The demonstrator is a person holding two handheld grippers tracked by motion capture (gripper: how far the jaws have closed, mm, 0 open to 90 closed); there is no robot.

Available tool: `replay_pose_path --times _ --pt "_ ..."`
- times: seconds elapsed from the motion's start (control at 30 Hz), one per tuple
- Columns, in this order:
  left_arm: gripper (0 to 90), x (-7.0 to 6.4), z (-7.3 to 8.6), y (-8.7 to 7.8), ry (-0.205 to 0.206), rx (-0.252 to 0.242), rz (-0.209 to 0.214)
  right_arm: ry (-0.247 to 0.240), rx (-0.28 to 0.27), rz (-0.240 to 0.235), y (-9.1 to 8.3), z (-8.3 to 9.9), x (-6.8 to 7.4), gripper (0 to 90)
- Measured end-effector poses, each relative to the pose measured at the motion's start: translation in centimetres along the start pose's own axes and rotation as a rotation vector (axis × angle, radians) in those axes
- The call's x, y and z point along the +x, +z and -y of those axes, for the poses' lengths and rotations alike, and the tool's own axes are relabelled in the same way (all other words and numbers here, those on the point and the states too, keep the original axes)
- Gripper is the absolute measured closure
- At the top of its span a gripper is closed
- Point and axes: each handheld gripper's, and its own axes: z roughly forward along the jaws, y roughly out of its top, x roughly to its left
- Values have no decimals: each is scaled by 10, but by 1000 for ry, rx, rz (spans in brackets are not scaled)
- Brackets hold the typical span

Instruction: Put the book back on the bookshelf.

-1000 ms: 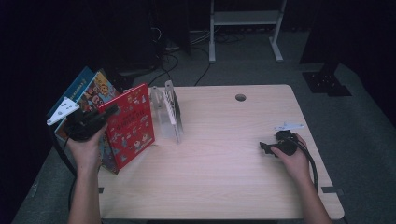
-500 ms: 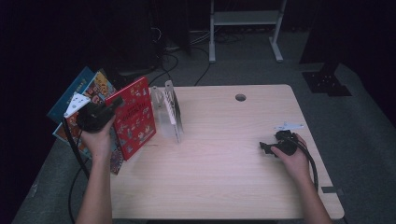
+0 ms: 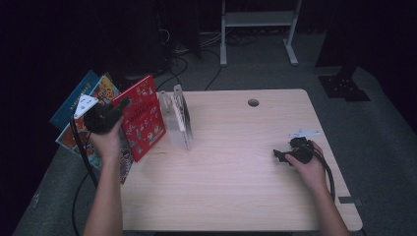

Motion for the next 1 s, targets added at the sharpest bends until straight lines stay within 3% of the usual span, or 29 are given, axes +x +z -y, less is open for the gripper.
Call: replay_pose_path --times 0.13,0.5,0.77,1.0 --pt "795 -3 3 3 28 5 -13 0 0 0 0 0 0 102" --pt "795 5 13 7 12 87 -49 2 0 2 0 0 0 101" --pt "778 6 11 7 7 108 -52 4 0 3 0 0 0 101" --pt "623 6 12 3 2 114 -47 3 1 3 0 0 0 101"
